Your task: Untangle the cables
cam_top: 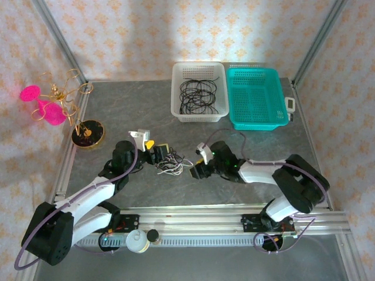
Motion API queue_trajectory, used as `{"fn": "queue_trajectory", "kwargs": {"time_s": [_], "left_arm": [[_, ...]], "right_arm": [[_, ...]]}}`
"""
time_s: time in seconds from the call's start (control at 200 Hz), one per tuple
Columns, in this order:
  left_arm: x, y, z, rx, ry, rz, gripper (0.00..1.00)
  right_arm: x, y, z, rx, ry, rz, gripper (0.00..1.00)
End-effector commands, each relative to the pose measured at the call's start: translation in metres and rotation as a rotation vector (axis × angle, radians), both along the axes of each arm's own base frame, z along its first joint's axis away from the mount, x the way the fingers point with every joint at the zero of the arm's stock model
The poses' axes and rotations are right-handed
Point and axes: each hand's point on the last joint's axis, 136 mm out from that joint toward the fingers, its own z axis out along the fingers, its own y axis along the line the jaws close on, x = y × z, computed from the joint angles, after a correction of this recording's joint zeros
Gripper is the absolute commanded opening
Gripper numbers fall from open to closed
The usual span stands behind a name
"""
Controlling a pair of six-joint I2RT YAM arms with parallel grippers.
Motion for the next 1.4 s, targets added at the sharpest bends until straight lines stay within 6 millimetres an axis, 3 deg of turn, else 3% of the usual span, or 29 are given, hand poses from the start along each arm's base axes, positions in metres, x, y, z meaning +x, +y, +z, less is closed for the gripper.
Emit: {"fn": "queue_trajectory", "kwargs": {"time_s": [0.0, 0.065, 0.27, 0.39, 0.43, 0.551, 0.746, 0.981, 1.051, 1.161, 1.311, 1.397], "left_arm": [[0.001, -0.004, 0.019, -0.026, -0.021, -0.008, 0.84], [0.0, -0.005, 0.019, -0.028, -0.019, -0.017, 0.85], [0.001, -0.007, 0.017, -0.025, -0.004, -0.02, 0.84], [0.001, -0.006, 0.024, -0.029, -0.018, -0.016, 0.85], [0.001, -0.006, 0.028, -0.035, -0.027, -0.013, 0.85], [-0.003, -0.011, 0.047, -0.07, -0.075, -0.048, 0.85], [-0.017, -0.03, 0.093, -0.141, -0.187, -0.185, 0.86], [-0.025, -0.045, 0.112, -0.13, -0.239, -0.29, 0.83], [-0.019, -0.038, 0.12, -0.148, -0.237, -0.234, 0.83], [-0.012, -0.015, 0.145, -0.235, -0.212, -0.055, 0.94], [-0.031, 0.008, 0.189, -0.336, -0.237, 0.038, 0.99], [-0.034, 0.027, 0.186, -0.357, -0.182, 0.151, 0.99]], "right_arm": [[0.003, 0.015, 0.003, 0.029, -0.05, 0.085, 0.56], [0.009, 0.017, 0.002, 0.029, -0.065, 0.073, 0.51], [0.023, 0.023, -0.001, -0.024, -0.078, 0.073, 0.21], [0.028, 0.017, 0.013, -0.041, -0.124, 0.048, 0.09], [0.031, 0.016, 0.021, -0.043, -0.142, 0.032, 0.0], [0.033, 0.016, 0.048, -0.043, -0.159, 0.024, 0.0], [0.026, 0.02, 0.119, 0.022, -0.275, 0.043, 0.0], [0.021, 0.022, 0.182, 0.112, -0.374, 0.056, 0.0], [0.023, 0.021, 0.193, 0.127, -0.386, 0.042, 0.0], [0.032, 0.015, 0.199, 0.122, -0.399, -0.028, 0.0], [0.041, 0.009, 0.193, 0.106, -0.378, -0.105, 0.0], [0.047, 0.007, 0.192, 0.115, -0.365, -0.16, 0.0]]}}
